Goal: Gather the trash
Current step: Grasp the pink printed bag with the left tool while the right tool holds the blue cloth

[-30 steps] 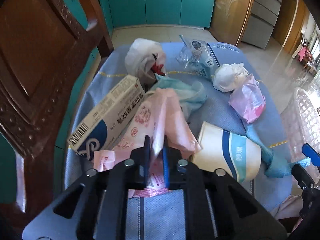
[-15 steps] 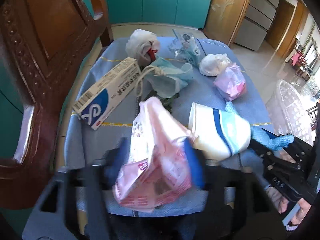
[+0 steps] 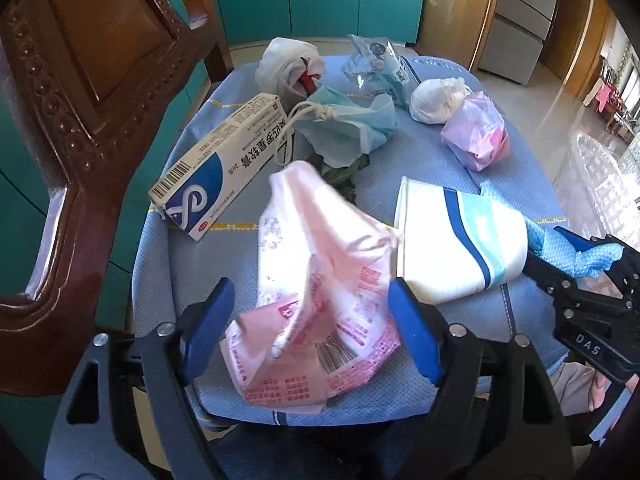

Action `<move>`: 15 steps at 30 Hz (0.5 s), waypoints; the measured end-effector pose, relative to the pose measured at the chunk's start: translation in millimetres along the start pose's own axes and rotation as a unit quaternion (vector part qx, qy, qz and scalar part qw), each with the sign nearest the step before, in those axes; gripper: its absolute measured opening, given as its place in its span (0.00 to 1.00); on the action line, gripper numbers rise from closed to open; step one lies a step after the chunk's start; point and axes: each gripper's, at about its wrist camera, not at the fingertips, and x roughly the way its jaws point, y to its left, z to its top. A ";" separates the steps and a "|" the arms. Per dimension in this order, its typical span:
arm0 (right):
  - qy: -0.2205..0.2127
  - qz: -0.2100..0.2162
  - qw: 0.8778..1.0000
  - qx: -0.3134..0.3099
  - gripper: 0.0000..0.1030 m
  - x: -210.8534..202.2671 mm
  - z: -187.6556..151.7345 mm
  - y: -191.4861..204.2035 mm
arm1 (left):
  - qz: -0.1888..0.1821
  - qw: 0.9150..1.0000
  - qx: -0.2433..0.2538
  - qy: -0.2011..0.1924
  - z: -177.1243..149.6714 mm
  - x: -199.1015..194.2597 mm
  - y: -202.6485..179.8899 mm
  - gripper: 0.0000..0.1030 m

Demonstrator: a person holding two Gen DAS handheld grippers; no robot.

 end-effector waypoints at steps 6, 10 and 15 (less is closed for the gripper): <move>0.001 0.003 1.000 0.005 0.54 2.0 -2.2 4.8 | 0.004 1.000 -0.001 0.000 -3.2 3.6 -0.3 0.78; -0.001 -0.001 1.000 0.008 0.54 2.5 -2.9 5.2 | 0.018 1.000 0.008 -0.007 -5.5 3.4 -5.1 0.78; -0.003 -0.010 1.000 0.012 0.54 3.5 0.9 5.8 | 0.028 0.999 0.019 -0.007 -6.5 5.0 -9.4 0.81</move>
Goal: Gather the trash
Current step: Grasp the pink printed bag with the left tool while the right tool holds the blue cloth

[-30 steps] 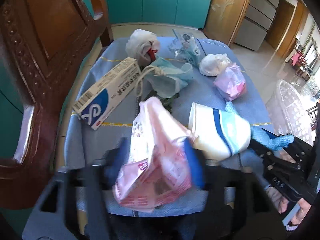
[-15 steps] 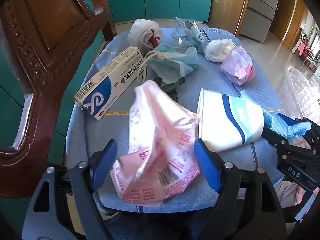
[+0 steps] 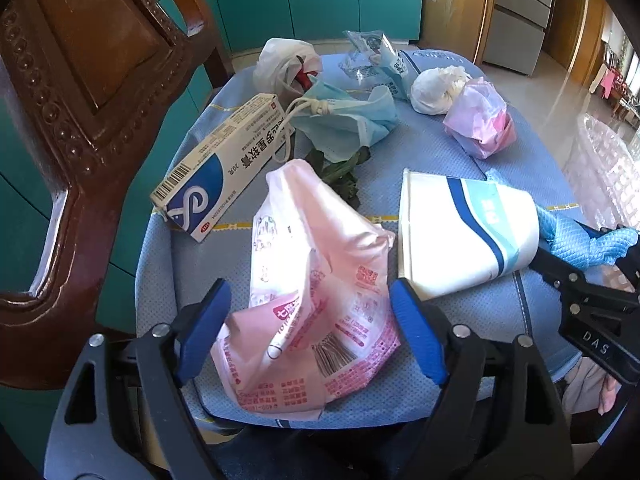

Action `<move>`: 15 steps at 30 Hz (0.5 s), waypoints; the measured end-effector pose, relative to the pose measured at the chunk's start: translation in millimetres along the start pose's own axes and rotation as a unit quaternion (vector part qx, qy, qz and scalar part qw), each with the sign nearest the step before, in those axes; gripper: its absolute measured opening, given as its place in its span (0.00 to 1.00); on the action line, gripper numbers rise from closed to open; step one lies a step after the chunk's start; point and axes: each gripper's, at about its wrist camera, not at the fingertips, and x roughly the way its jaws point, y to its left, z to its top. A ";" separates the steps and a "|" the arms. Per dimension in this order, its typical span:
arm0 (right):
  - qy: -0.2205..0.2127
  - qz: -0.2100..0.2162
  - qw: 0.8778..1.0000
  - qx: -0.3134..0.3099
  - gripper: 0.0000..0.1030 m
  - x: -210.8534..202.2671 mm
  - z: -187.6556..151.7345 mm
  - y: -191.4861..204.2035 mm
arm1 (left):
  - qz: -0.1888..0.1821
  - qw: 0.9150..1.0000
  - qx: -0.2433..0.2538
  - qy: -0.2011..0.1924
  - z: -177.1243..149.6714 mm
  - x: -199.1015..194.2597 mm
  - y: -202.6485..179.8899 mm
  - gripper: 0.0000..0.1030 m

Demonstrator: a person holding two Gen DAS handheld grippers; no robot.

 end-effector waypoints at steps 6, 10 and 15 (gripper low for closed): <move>-0.006 -0.003 1.000 0.007 0.47 3.0 -0.7 -0.5 | -0.013 1.000 0.002 0.006 -1.2 4.7 0.2 0.74; -0.009 0.008 1.000 0.007 0.30 0.9 -0.5 -0.9 | -0.026 1.000 -0.017 0.000 -1.5 6.4 6.6 0.56; -0.020 0.005 1.000 0.014 0.29 -5.6 -0.9 -3.8 | -0.029 0.999 -0.030 -0.028 -2.8 -2.8 10.7 0.40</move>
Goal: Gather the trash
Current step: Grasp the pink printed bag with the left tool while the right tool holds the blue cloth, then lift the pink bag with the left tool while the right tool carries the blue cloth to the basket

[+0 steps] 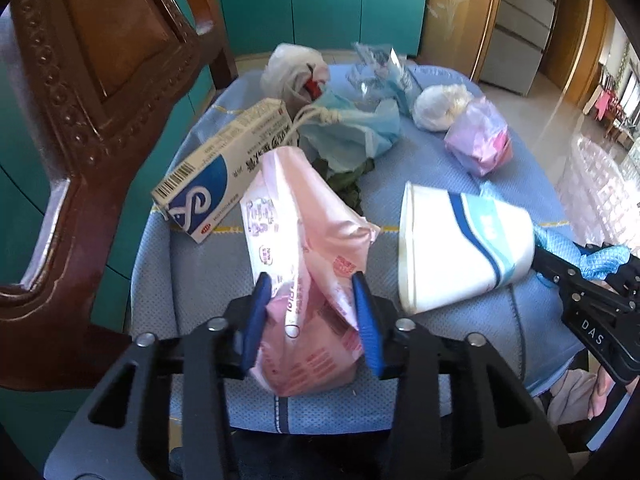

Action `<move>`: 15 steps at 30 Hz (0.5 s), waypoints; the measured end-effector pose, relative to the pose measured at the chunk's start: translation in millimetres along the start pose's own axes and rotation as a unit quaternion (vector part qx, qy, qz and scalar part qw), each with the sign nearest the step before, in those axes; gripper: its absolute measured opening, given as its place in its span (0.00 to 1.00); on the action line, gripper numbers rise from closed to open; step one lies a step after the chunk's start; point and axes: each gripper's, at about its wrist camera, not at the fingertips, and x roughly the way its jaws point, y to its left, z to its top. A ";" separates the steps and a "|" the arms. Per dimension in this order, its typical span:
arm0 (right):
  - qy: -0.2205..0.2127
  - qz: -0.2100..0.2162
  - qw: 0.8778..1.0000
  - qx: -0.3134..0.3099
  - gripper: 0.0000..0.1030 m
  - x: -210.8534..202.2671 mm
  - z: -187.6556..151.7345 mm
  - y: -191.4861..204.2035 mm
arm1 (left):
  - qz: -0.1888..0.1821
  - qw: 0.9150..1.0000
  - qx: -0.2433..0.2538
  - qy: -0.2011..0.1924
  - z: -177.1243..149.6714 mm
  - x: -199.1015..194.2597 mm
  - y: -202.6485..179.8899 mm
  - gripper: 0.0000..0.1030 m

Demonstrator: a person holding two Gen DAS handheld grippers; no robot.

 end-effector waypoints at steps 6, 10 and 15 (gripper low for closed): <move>-0.030 -0.017 0.999 0.003 0.29 -23.8 5.7 -6.3 | -0.008 0.999 -0.011 -0.040 6.4 -22.9 1.7 0.38; -0.041 -0.017 0.999 0.006 0.29 -34.3 7.4 -9.8 | 0.006 0.997 -0.010 -0.071 11.2 -37.5 -1.5 0.38; -0.047 -0.019 0.999 0.005 0.29 -40.7 5.7 -6.6 | 0.018 0.996 -0.003 -0.085 12.3 -47.7 -8.3 0.38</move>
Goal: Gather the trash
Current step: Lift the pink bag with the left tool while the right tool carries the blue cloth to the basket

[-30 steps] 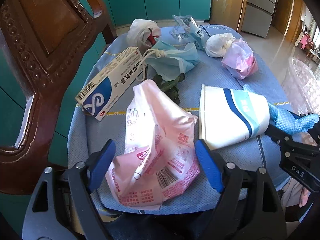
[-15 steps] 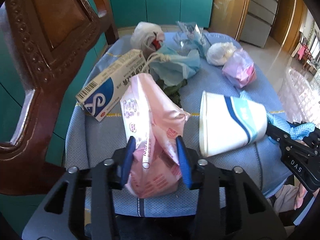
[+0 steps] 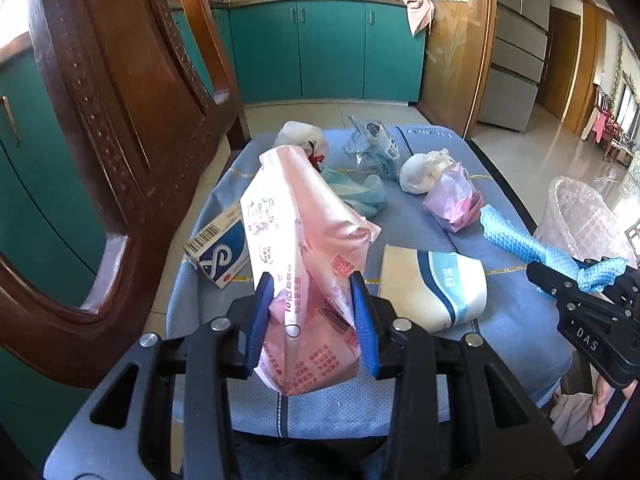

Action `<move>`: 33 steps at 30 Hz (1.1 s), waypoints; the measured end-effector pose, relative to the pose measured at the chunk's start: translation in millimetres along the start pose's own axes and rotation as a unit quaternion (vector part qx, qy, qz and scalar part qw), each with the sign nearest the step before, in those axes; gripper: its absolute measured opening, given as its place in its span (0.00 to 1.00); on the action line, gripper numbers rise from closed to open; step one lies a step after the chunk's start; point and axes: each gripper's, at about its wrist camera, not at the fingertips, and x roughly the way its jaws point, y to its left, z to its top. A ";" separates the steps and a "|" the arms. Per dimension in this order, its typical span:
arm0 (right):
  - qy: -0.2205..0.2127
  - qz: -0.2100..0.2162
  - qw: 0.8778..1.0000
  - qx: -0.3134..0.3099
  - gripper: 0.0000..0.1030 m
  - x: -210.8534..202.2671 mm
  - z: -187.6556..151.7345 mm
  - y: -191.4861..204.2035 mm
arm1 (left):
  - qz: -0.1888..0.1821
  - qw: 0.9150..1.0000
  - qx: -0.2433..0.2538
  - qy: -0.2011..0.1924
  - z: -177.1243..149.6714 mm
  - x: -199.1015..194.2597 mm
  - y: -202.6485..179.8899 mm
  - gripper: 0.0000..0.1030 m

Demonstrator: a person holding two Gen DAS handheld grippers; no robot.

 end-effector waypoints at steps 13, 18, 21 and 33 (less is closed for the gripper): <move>-0.035 0.005 0.999 0.005 0.29 -30.3 11.8 4.1 | 0.054 0.998 0.039 0.013 -6.1 0.4 -21.6 0.39; -0.036 0.030 0.999 -0.009 0.29 -33.6 17.7 17.3 | 0.048 0.998 0.040 0.032 -9.3 13.4 -21.7 0.39; -0.023 0.028 0.999 -0.013 0.29 -21.7 15.4 23.0 | 0.036 0.998 0.026 0.039 -8.8 15.4 -15.9 0.39; -0.052 0.025 0.998 0.007 0.29 -42.4 22.4 9.0 | 0.045 0.998 0.029 0.012 -3.0 -4.4 -20.5 0.39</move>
